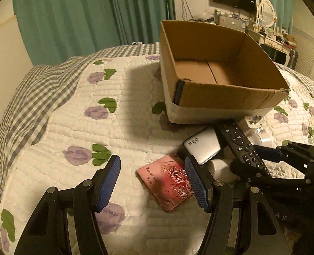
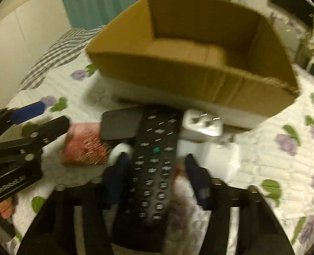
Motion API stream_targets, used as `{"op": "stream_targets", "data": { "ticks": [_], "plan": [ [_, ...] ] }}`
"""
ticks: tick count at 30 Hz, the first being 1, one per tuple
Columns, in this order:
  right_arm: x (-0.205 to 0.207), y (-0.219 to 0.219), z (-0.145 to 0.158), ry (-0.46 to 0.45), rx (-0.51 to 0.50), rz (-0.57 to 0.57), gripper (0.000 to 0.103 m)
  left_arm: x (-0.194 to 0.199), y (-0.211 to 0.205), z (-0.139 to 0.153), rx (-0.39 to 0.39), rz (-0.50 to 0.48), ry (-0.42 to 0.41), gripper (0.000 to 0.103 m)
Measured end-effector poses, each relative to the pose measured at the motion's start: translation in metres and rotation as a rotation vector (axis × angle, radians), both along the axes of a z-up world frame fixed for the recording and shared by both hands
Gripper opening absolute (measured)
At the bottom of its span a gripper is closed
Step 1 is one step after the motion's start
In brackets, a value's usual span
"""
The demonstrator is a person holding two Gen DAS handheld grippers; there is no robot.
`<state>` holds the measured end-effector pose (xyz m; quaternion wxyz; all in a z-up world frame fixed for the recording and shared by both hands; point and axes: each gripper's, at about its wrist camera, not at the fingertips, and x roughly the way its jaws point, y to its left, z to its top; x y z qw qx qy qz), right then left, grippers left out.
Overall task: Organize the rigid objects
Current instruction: 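Grasp the red-capped white bottle with left tool while right tool grasps the black remote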
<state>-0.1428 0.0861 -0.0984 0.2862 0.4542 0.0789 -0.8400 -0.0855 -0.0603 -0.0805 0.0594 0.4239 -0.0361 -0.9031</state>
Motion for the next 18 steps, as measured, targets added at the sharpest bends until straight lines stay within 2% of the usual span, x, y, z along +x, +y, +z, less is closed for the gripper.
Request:
{"op": "stream_targets", "data": {
  "ticks": [5, 10, 13, 18],
  "plan": [
    [0.015, 0.017, 0.019, 0.054, -0.005, 0.001, 0.042, -0.002, 0.013, -0.004, 0.021, -0.027, -0.031, 0.066],
    [0.026, 0.057, 0.049, 0.138, -0.025, -0.045, 0.042, -0.005, 0.047, -0.014, 0.085, -0.126, -0.101, 0.066],
    [0.026, 0.078, 0.056, 0.17, -0.023, -0.084, 0.042, -0.01, 0.064, -0.025, 0.124, -0.162, -0.147, 0.066],
    [0.016, 0.099, 0.056, 0.157, -0.061, -0.128, 0.042, -0.022, 0.078, -0.042, 0.138, -0.168, -0.203, 0.066]
  ]
}}
